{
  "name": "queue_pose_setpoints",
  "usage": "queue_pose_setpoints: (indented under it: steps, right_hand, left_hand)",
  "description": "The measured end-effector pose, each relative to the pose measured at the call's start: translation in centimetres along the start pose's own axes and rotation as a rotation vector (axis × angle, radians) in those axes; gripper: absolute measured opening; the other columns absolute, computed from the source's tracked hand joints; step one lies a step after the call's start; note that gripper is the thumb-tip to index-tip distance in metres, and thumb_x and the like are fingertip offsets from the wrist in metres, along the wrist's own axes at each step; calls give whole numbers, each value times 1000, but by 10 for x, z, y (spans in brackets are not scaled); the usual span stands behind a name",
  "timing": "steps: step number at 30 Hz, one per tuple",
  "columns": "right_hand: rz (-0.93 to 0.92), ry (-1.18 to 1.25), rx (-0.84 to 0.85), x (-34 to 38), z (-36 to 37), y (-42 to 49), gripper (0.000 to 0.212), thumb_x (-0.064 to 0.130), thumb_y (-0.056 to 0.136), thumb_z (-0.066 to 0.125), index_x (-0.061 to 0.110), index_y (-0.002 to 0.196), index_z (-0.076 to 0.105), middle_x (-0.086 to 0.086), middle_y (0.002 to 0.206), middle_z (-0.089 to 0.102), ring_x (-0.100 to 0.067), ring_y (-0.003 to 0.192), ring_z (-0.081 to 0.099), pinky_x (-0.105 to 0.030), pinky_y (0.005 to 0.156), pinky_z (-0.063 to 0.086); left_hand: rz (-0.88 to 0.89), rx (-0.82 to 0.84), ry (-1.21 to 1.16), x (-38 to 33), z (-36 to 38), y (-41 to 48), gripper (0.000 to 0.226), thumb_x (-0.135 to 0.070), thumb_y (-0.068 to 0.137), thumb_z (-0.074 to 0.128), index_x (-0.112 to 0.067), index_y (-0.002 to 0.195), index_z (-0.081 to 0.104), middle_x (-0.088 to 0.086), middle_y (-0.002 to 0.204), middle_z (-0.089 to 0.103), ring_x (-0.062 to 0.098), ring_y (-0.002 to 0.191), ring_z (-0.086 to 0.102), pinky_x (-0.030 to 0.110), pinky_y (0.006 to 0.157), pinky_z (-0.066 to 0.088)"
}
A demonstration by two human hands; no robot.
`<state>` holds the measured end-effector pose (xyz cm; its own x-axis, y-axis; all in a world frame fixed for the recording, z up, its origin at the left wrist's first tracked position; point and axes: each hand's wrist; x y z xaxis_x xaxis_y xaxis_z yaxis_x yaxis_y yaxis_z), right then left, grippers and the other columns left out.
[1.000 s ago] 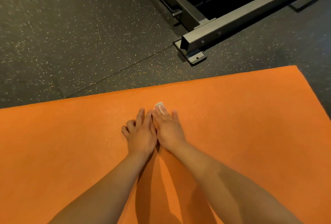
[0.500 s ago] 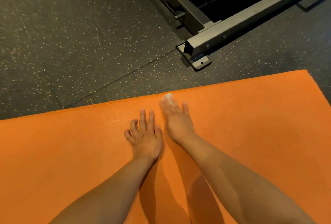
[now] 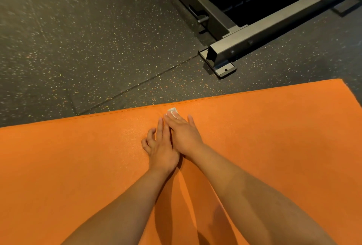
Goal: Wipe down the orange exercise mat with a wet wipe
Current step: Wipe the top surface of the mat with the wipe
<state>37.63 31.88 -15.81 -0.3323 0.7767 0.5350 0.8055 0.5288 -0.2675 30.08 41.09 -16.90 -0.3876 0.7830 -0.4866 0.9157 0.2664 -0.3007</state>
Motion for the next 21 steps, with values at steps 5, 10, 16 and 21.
queue_pose_setpoints:
  steps: [5,10,16,21]
  right_hand:
    - [-13,17,46,11,11,-26,59,25,105,33,34,161,18,13,168,12,0,153,1,-48,122,-13]
    - [-11,25,75,15,26,-75,57,29,106,30,33,161,17,13,168,13,1,153,3,-51,122,-10]
    - [37,18,193,22,40,-136,76,21,101,42,39,160,-2,10,168,17,1,153,2,-51,122,-9]
    - [91,27,238,26,51,-202,77,19,101,43,37,160,-2,3,168,17,-2,154,2,-50,123,-9]
  left_hand:
    - [28,-73,30,10,10,-24,83,-39,97,47,-23,161,-4,-6,168,-9,11,152,-16,42,123,-11]
    - [59,-94,-33,13,27,-73,82,-39,96,47,-20,159,-1,-4,168,0,13,154,-10,34,123,-8]
    - [62,-93,-10,34,37,-142,64,-29,104,37,-19,161,9,-4,167,5,18,154,0,35,123,-4]
    - [11,-21,78,39,40,-203,59,-35,106,34,-25,161,13,-3,168,5,20,154,0,42,124,5]
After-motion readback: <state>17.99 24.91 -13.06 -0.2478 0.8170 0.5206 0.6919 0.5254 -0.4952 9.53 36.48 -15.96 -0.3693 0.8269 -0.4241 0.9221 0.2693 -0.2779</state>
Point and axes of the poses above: each hand's wrist, its own y-axis towards the middle knuckle, its own z-axis out of the palm, x = y × z
